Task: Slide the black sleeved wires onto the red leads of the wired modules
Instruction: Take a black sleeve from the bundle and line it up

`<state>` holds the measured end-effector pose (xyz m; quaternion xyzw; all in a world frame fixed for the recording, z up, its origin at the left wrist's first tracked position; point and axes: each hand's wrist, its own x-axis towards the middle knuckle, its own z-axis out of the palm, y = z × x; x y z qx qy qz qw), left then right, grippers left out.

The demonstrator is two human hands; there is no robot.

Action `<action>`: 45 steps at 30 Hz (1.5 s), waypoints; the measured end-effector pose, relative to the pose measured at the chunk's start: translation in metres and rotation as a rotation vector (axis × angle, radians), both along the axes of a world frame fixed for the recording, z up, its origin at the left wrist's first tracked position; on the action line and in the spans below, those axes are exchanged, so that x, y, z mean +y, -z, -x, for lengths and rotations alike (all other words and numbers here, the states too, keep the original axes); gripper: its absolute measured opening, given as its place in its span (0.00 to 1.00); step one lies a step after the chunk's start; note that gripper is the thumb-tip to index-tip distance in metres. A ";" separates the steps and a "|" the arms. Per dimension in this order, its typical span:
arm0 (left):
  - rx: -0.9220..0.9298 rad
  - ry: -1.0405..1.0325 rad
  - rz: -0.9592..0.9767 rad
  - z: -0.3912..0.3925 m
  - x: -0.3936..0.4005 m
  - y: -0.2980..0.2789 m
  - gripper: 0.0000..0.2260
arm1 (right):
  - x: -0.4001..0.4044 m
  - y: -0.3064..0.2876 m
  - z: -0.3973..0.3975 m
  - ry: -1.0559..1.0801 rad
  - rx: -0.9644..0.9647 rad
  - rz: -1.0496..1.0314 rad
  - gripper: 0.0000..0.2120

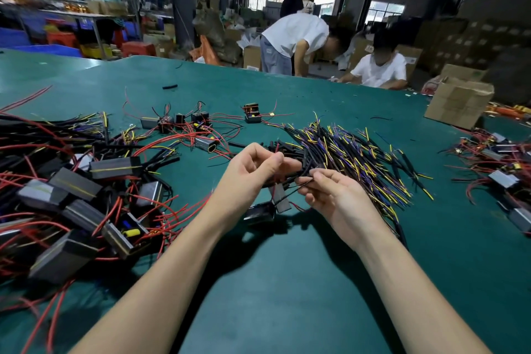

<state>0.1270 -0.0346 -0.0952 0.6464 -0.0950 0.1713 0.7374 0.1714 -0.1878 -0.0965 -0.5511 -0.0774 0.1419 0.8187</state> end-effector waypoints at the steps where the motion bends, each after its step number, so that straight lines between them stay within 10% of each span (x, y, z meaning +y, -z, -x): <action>1: -0.001 0.011 -0.019 0.000 -0.002 0.001 0.06 | 0.000 0.001 0.000 -0.019 0.000 0.010 0.04; 7: 0.037 -0.167 -0.476 -0.002 -0.013 0.014 0.07 | 0.004 0.007 0.000 -0.077 -0.036 0.106 0.05; 25: 0.256 -0.128 -0.423 -0.006 -0.003 0.014 0.15 | -0.006 0.020 -0.009 -0.075 -0.148 0.254 0.02; 32: 0.309 -0.156 -0.275 -0.005 0.003 0.012 0.17 | 0.011 0.022 -0.005 0.003 0.027 -0.016 0.03; 40: 0.317 -0.153 -0.294 -0.007 0.004 0.015 0.17 | -0.013 0.018 -0.010 0.075 -1.041 0.879 0.16; 45: 0.312 -0.122 -0.327 -0.007 0.005 0.015 0.18 | -0.016 0.019 -0.008 0.127 -1.173 1.032 0.15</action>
